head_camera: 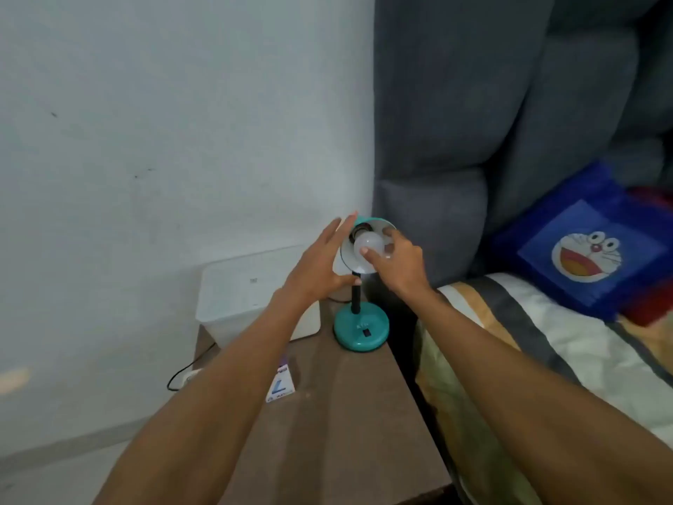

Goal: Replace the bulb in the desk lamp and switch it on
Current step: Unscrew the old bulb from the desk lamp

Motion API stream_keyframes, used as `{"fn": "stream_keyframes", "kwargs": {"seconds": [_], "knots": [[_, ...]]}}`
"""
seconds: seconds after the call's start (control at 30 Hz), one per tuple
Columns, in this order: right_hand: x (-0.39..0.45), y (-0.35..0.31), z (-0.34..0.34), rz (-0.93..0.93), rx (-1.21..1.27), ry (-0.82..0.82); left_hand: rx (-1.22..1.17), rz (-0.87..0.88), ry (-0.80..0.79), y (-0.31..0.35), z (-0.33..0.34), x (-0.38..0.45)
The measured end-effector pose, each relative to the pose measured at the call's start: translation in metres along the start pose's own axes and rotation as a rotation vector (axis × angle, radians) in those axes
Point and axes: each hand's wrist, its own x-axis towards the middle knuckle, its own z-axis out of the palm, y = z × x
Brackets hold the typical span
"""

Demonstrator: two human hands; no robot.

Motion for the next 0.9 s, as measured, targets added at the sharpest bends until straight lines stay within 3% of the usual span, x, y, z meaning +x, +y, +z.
{"fn": "stream_keyframes", "kwargs": {"seconds": [0.23,0.53,0.77,0.9], "knots": [[0.007,-0.007,0.013,0.022,0.104,0.052,-0.065,0.062,0.075,-0.020,0.020,0.016],[0.000,-0.005,0.031,-0.185,-0.272,0.086,-0.038,0.112,0.056,-0.022,0.014,0.015],[0.002,-0.001,0.035,-0.045,-0.078,0.101,-0.063,0.106,0.020,-0.023,0.012,0.015],[0.002,-0.001,0.032,-0.193,-0.207,0.089,-0.066,0.095,0.017,-0.023,0.012,0.015]]}}
